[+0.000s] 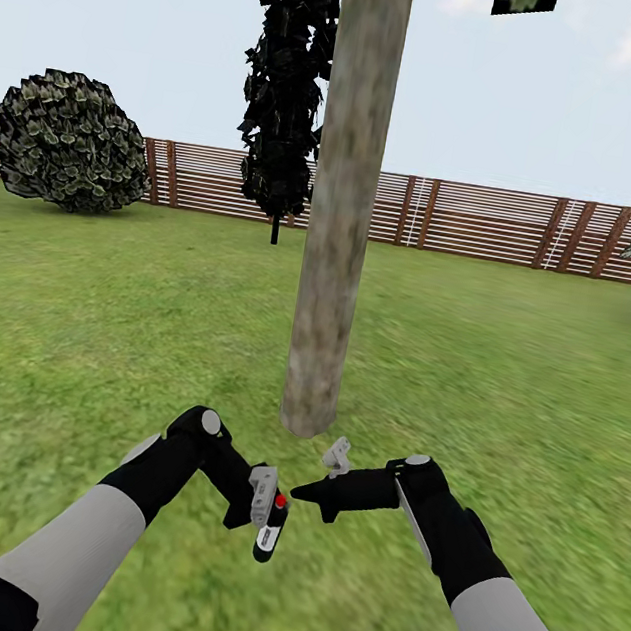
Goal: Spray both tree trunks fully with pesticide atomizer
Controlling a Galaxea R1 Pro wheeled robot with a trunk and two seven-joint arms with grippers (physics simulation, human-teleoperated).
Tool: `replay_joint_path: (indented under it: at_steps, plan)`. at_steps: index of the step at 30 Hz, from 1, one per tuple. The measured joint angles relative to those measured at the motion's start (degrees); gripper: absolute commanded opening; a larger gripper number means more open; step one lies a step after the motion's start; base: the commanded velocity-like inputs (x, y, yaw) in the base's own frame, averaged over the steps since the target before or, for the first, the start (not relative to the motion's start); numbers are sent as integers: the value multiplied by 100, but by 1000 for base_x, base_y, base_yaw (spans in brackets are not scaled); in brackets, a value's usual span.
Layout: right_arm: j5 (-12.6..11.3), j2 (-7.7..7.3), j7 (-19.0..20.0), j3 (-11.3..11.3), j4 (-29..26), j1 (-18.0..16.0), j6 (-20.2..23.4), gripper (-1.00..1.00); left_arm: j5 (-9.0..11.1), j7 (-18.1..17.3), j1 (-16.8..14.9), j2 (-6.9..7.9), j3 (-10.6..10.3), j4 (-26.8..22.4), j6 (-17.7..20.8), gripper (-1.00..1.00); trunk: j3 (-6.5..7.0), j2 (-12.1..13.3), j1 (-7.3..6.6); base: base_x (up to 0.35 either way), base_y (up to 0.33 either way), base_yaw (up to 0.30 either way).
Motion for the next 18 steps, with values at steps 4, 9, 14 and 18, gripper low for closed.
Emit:
replay_joint_path:
  at_steps: [4,9,14,18]
  plan:
    - [0,0,0,0,0,0,0,-100,0,-7,-3,-7,-1,-4,0,-100,0,0,0,0,0,0]
    - [0,0,0,0,0,0,0,-100,2,-8,-7,-11,3,-10,4,-100,0,0,0,0,0,0]
    - [4,6,0,0,0,0,-4,-100,5,-8,-40,-77,3,-13,1,-100,0,0,0,0,0,0]
    - [1,1,0,0,0,0,-6,-100,7,-8,-58,-87,1,-13,5,-100,0,0,0,0,0,0]
